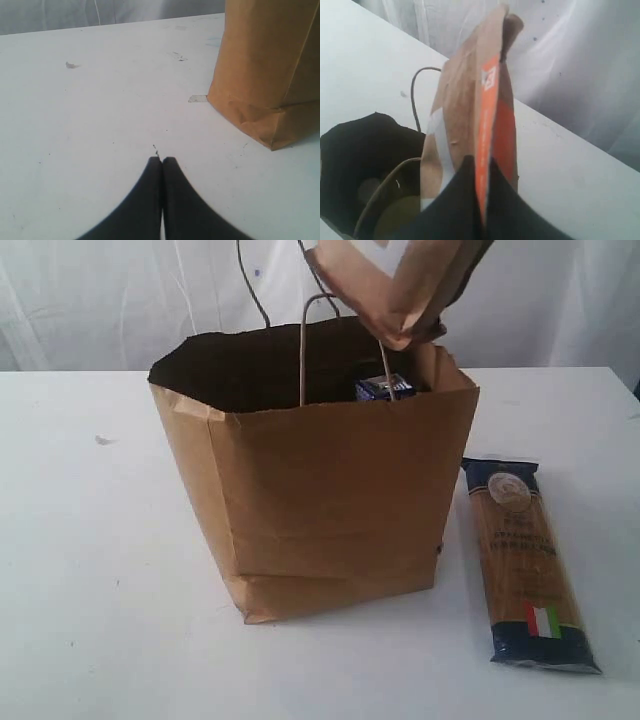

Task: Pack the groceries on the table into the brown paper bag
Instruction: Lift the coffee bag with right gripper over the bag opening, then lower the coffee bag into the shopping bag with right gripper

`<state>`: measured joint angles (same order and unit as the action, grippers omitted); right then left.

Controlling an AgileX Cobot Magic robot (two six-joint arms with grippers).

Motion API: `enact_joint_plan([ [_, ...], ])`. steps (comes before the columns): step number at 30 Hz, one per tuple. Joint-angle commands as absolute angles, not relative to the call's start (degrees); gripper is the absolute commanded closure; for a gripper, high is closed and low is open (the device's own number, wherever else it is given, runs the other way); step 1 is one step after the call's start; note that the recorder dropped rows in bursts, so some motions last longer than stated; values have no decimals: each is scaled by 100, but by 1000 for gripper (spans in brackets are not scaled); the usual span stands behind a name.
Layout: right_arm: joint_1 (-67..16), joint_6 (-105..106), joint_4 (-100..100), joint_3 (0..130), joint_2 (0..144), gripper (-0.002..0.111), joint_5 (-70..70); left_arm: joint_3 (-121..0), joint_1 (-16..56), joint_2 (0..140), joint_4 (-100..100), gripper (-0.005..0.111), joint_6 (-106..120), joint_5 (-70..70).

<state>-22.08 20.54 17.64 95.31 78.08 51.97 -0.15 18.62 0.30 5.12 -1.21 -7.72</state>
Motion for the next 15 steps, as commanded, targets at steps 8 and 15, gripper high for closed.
enact_joint_plan([
  [8, -2752, 2090, 1808, 9780, 7866, 108, 4927, 0, 1846, 0, 572, 107, -125, -767],
  [15, -3423, 2122, 1861, 10263, 7866, 108, 4937, 0, 1846, 0, 572, 107, -125, -767],
])
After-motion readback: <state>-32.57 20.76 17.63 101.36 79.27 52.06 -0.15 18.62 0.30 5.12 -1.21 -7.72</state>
